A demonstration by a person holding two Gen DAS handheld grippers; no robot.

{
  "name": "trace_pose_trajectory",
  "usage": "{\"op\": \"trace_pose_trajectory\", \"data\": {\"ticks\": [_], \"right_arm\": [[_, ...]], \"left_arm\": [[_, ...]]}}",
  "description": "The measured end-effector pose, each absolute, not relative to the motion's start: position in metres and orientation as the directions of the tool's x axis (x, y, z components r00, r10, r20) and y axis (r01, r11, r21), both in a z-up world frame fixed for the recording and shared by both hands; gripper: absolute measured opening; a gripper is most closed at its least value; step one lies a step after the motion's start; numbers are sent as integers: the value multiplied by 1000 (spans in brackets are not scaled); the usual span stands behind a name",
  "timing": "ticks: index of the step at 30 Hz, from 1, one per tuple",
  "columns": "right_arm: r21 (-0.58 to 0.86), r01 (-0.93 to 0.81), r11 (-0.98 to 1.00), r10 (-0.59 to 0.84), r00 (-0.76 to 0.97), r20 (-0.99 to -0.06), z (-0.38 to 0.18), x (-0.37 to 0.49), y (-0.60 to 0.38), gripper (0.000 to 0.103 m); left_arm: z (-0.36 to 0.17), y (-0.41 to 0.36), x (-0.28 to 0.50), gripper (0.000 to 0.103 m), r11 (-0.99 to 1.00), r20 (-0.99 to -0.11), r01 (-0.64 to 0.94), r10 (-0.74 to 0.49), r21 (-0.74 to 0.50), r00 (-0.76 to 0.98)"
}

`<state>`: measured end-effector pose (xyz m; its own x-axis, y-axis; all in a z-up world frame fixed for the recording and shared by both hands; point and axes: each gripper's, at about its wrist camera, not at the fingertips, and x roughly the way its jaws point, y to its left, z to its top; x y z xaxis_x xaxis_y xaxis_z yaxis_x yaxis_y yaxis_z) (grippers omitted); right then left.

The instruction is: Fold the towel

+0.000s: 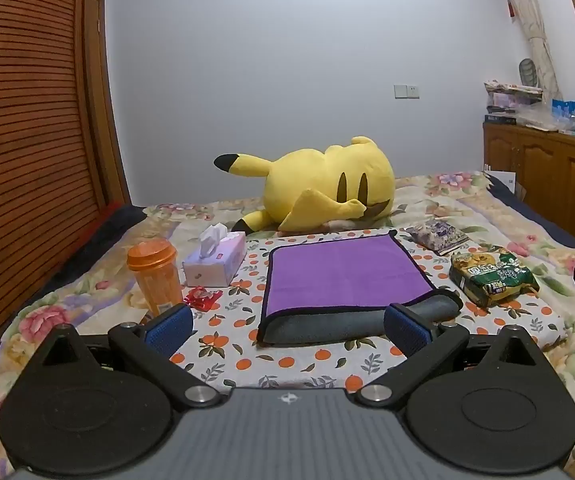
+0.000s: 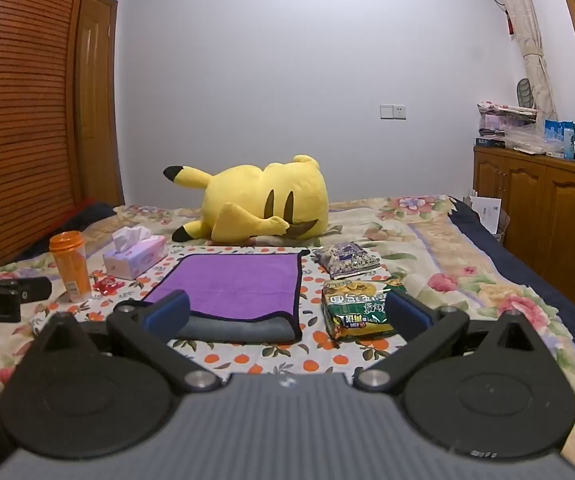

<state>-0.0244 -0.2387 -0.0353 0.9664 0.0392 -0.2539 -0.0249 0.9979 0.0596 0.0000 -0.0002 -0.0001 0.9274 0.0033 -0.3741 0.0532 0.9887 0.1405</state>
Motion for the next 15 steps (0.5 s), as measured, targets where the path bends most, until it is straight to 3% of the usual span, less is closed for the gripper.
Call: {"op": "trace_pose_trajectory", "data": {"ticks": [15], "right_arm": [[58, -25, 998, 39, 966, -254, -34, -25, -238, 103]], "left_arm": [[0, 0, 0, 103, 989, -371, 53, 1, 136, 928]]}}
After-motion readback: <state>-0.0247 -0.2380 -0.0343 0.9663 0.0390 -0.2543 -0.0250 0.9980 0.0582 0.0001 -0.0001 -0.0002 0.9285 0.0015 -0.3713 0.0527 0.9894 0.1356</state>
